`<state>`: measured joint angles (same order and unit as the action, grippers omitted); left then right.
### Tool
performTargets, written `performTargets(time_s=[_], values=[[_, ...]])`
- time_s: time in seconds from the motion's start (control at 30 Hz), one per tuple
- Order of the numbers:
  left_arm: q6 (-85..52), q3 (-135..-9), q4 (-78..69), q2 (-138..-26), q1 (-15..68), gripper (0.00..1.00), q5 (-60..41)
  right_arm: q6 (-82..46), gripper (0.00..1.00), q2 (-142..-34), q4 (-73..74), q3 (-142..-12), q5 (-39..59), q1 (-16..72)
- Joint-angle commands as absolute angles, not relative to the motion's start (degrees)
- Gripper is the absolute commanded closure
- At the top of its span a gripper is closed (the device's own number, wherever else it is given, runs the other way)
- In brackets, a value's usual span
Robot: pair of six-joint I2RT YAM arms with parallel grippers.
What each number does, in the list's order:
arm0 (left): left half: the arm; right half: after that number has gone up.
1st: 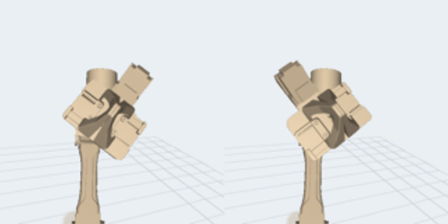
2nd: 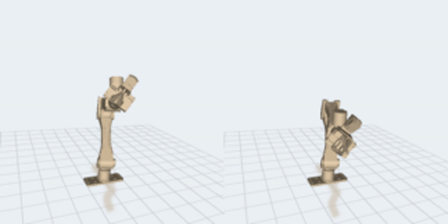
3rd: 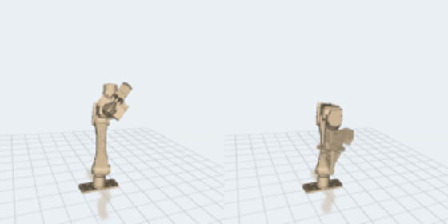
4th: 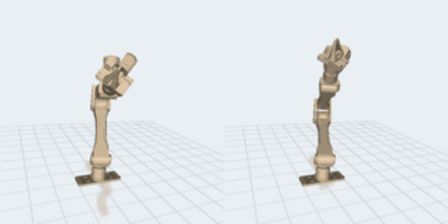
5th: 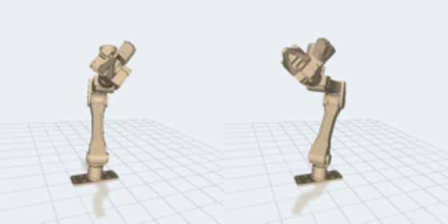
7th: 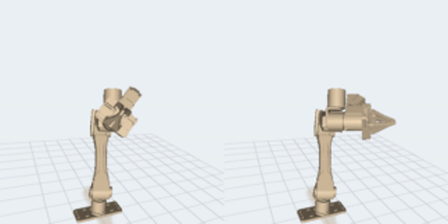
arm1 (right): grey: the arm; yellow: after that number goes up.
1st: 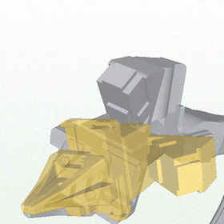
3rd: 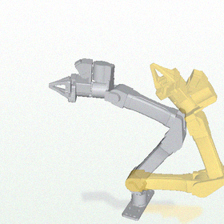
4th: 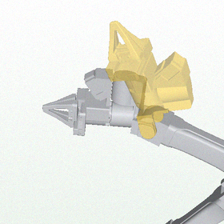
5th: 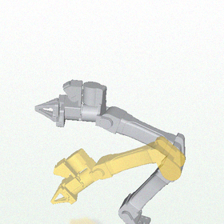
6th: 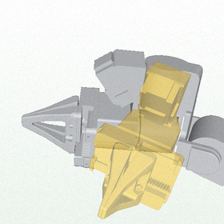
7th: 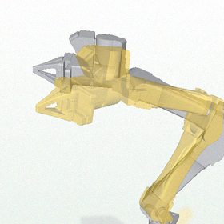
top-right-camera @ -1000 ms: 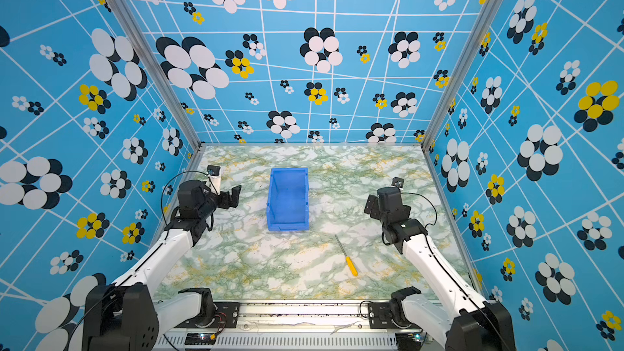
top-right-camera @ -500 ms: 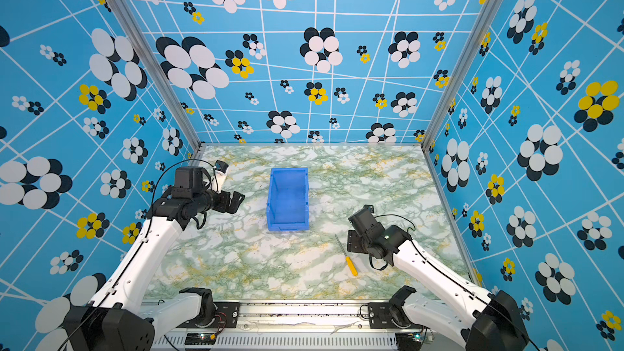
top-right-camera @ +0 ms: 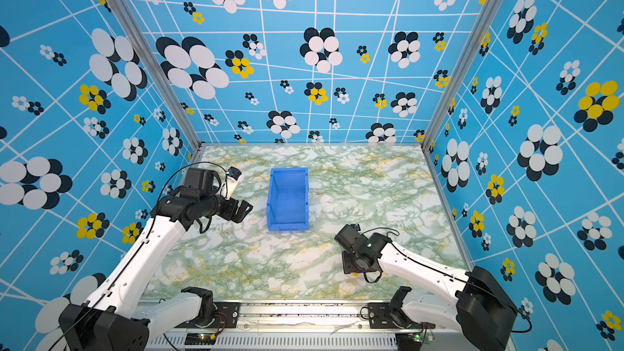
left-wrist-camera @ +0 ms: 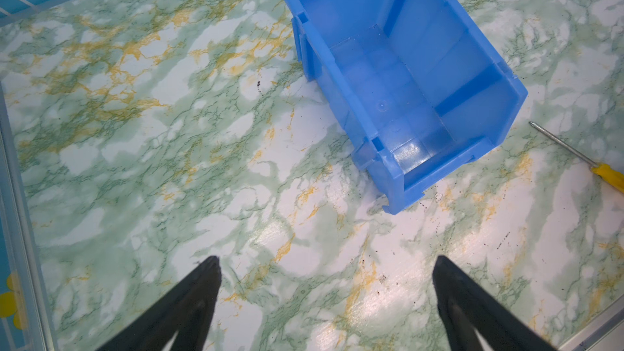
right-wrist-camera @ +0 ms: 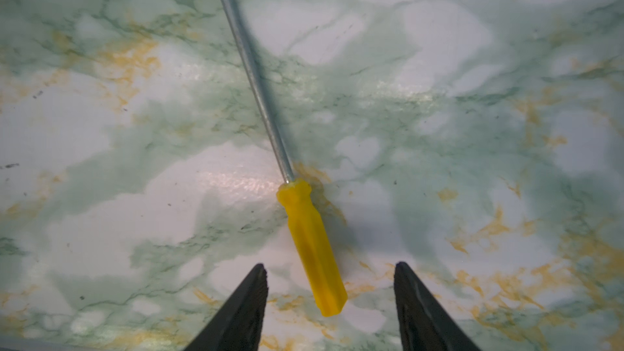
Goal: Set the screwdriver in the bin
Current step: 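Close the right gripper on the yellow screwdriver handle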
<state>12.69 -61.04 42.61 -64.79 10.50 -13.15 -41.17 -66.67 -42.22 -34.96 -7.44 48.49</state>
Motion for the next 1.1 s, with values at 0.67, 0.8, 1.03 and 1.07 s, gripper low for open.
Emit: performTargets(time_s=[0.67, 0.8, 1.03, 1.07], values=[[10.7, -65.4, 46.2, -65.4, 11.8, 0.01, -15.6, -42.1, 0.55, -71.7, -38.1, -31.1, -6.7, 49.9], [10.6, -65.1, 46.3, -65.2, 11.9, 0.01, -15.6, -42.1, 0.61, -71.8, -37.6, -30.8, -6.2, 49.9], [11.4, -66.0, 48.0, -65.9, 11.9, 0.01, -16.3, -42.1, 0.71, -72.0, -37.4, -30.7, -5.9, 50.3], [11.6, -66.5, 48.4, -66.2, 11.9, 0.01, -16.3, -42.1, 0.72, -72.0, -37.4, -30.7, -5.9, 50.4]])
